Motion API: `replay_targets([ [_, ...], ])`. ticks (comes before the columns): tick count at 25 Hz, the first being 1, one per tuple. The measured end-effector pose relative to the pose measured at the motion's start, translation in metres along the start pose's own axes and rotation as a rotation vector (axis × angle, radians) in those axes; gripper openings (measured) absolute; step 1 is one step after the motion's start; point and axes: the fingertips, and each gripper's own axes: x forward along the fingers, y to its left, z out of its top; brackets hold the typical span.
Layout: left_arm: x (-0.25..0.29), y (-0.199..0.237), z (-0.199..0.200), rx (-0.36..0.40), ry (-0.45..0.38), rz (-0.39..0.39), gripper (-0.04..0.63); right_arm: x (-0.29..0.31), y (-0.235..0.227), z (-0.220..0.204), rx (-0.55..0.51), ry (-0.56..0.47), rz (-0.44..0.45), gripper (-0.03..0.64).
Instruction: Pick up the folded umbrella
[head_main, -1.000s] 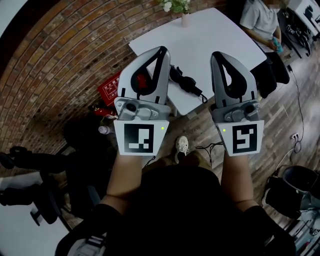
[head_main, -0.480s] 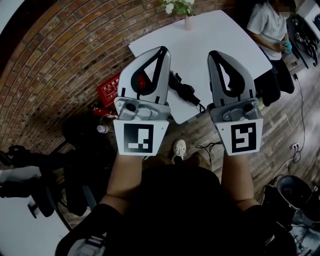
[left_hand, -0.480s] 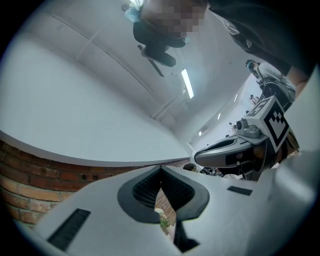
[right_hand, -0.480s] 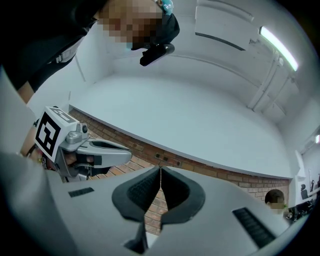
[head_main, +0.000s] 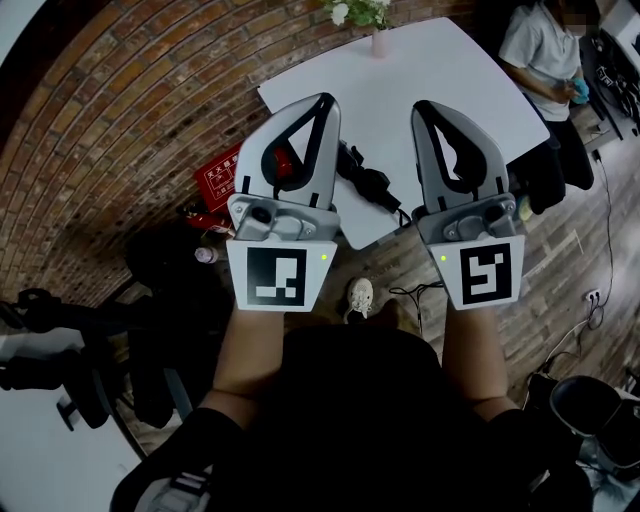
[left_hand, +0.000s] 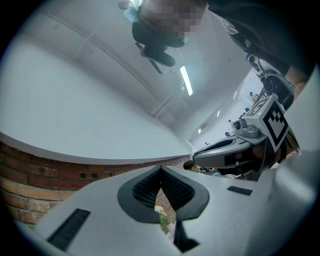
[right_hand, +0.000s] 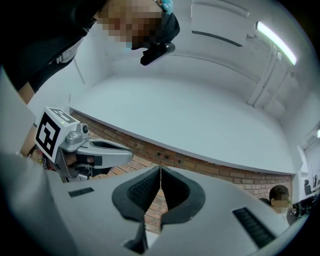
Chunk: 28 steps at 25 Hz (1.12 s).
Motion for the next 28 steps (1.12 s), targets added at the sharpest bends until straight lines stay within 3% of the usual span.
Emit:
replay_targets([
  [16,-0.001,0.011,-0.003,0.014,0.011,0.024,0.011,0.012,0.003,-0.012,0.040,0.009,0.016,0.029],
  [28,0.019,0.018,-0.031,-0.006,0.023,-0.017,0.011,0.032,0.008,-0.038,0.056,0.061,0.060,0.029],
])
